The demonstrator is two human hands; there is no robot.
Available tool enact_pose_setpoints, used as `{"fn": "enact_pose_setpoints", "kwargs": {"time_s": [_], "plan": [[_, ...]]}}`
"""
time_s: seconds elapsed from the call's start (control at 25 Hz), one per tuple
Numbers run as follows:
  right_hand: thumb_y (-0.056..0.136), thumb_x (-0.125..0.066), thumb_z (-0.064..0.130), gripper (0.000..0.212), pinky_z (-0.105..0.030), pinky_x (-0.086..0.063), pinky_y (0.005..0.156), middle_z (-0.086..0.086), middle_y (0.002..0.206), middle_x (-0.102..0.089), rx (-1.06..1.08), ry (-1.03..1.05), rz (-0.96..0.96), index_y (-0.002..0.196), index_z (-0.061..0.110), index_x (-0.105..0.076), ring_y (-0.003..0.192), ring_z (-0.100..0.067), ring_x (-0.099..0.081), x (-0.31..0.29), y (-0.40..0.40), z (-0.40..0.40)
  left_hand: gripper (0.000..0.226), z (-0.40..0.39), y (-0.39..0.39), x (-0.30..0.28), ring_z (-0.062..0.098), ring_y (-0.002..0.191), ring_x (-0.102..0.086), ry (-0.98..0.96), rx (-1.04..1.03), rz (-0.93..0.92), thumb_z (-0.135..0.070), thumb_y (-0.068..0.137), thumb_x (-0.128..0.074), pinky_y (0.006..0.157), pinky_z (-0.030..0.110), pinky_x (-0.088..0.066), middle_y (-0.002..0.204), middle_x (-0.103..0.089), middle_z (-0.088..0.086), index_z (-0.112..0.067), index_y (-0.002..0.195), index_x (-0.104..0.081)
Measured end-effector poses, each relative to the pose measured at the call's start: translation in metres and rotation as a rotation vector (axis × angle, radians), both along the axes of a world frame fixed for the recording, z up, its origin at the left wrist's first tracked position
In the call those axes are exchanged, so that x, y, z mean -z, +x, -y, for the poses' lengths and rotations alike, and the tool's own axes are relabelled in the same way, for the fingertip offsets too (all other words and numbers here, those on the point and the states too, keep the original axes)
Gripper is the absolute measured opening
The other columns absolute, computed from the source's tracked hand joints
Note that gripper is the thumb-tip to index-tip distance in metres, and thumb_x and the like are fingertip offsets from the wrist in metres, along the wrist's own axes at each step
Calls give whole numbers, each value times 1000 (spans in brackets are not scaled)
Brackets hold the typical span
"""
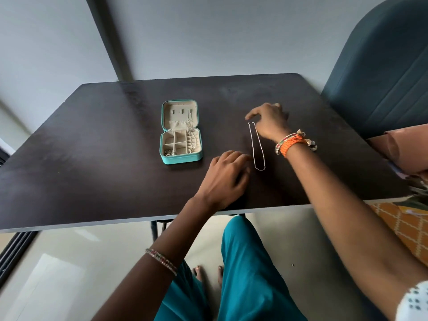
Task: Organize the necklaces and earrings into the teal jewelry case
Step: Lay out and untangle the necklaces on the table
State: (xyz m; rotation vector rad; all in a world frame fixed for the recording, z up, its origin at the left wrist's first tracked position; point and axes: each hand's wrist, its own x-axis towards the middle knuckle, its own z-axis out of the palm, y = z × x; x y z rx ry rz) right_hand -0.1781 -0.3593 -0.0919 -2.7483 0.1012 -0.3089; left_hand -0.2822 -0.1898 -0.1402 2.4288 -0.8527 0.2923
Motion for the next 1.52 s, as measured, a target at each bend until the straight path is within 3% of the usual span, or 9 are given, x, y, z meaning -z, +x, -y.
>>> {"fn": "enact_pose_setpoints", "kwargs": {"time_s": [0.16,0.28,0.52,0.8,0.96,1.2,1.52], "plan": [[79,-45,-1,57,-42,-19,102,-4,145,-38,-37,-271,-155,110,43,-66,134,-29,-23,3,-1,30,51,29,4,8,28,144,-14,212,39,37,-50,91,-27,110,49,-15,149,-36,5,-20,121,-56],[80,-47,1,58,-47,-12,108,-6,154,-24,-96,-348,-139,116,45,-61,141,-31,-13,4,9,24,55,32,2,11,28,146,-2,186,11,-9,-55,89,-27,111,49,-9,154,-27,5,-21,120,-57],[85,-51,3,45,-55,-3,112,-11,154,-24,-108,-456,-85,112,35,-66,143,-35,-8,1,19,16,39,23,-2,10,25,146,0,75,-8,-79,-46,89,-40,112,48,-10,153,-28,2,-24,112,-62],[85,-55,7,36,-57,-4,112,-13,153,-25,-91,-504,-62,111,29,-67,142,-36,-10,0,18,14,39,21,-4,7,25,146,-2,67,-4,-93,-45,88,-41,113,48,-10,151,-31,2,-25,114,-62],[85,-54,6,36,-54,-8,111,-11,150,-32,-110,-461,-7,108,29,-70,140,-33,-17,0,11,17,38,20,-5,7,24,145,-3,34,-9,-99,-44,88,-43,113,48,-11,150,-33,3,-23,113,-62],[80,-51,3,47,-49,-13,107,-9,150,-31,-117,-349,-112,110,35,-67,140,-30,-15,2,12,18,49,25,-6,6,26,146,4,121,-30,-104,-50,87,-36,113,50,-6,155,-25,4,-25,124,-57],[81,-50,4,47,-50,-12,108,-8,150,-32,-106,-301,-145,113,35,-66,140,-31,-15,2,22,10,37,22,-6,5,29,145,6,101,-13,-89,-44,88,-41,112,53,-6,155,-23,4,-31,117,-60]]}}
